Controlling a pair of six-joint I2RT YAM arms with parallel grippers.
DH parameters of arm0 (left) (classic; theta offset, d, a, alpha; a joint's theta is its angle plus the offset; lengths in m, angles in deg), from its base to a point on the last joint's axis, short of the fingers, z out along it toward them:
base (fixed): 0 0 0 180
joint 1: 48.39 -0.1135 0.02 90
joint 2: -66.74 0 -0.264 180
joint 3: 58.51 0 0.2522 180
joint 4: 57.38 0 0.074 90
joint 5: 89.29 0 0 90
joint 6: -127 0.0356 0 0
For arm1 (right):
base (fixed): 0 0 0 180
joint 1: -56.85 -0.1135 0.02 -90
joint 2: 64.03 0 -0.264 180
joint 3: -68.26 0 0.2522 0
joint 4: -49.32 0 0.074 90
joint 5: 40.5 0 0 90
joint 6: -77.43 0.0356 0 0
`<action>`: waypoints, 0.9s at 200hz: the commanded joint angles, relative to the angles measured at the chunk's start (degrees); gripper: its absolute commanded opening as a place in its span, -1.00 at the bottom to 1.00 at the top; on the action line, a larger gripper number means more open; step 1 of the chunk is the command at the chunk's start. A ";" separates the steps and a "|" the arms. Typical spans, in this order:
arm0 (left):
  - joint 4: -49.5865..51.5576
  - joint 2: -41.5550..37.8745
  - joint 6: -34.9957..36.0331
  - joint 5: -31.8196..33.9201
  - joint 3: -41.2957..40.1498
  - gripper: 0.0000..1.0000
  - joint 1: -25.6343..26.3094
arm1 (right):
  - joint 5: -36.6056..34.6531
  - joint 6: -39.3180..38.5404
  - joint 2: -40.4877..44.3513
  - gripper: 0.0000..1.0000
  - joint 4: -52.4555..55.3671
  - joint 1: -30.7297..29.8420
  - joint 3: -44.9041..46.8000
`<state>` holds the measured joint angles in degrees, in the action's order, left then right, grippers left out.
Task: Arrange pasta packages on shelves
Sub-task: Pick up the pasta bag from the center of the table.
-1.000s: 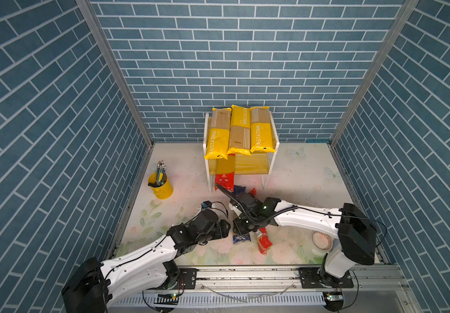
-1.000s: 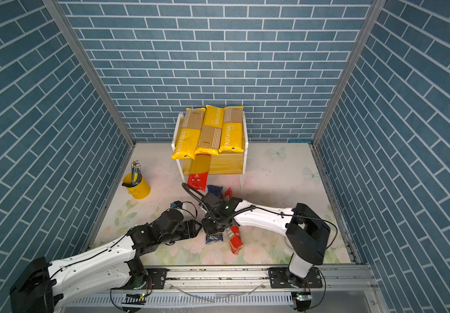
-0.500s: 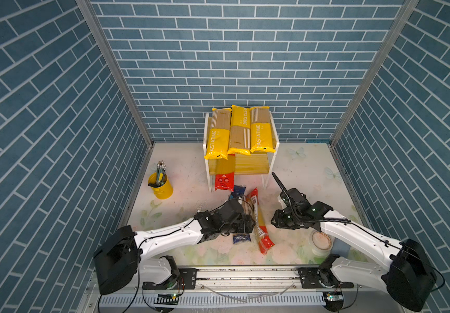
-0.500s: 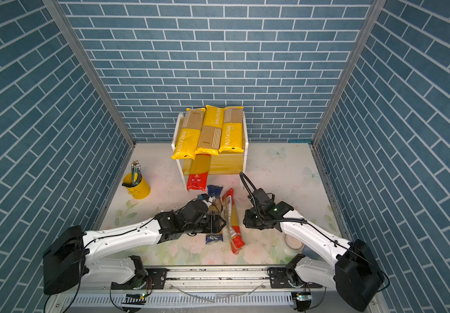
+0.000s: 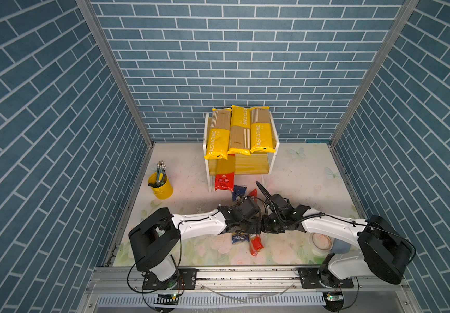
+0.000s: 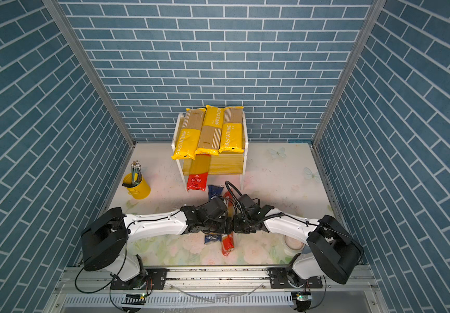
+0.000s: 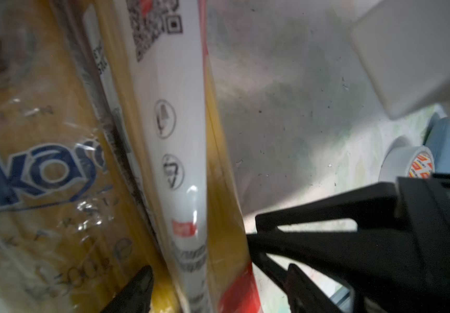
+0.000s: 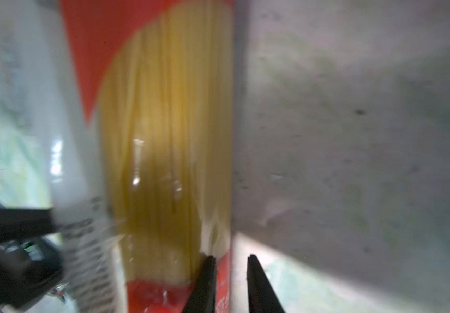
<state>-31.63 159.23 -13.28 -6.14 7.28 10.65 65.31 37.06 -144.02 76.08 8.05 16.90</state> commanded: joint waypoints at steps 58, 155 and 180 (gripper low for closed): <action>-1.78 1.68 1.89 -3.49 -3.76 -0.39 -1.64 | 7.52 5.93 5.89 -0.55 -9.88 4.64 6.27; -9.10 -8.56 2.17 -10.93 -1.32 -0.91 -1.45 | 13.81 0.21 22.99 -0.44 -0.61 16.57 11.58; -16.78 -13.30 -0.14 -11.87 -5.12 -0.92 -0.86 | 19.70 0.46 26.37 -0.39 -1.92 19.31 13.00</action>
<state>-35.70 151.82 -12.15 -14.89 3.87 9.15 77.71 39.01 -120.37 73.45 25.58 27.80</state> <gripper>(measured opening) 0.186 0.294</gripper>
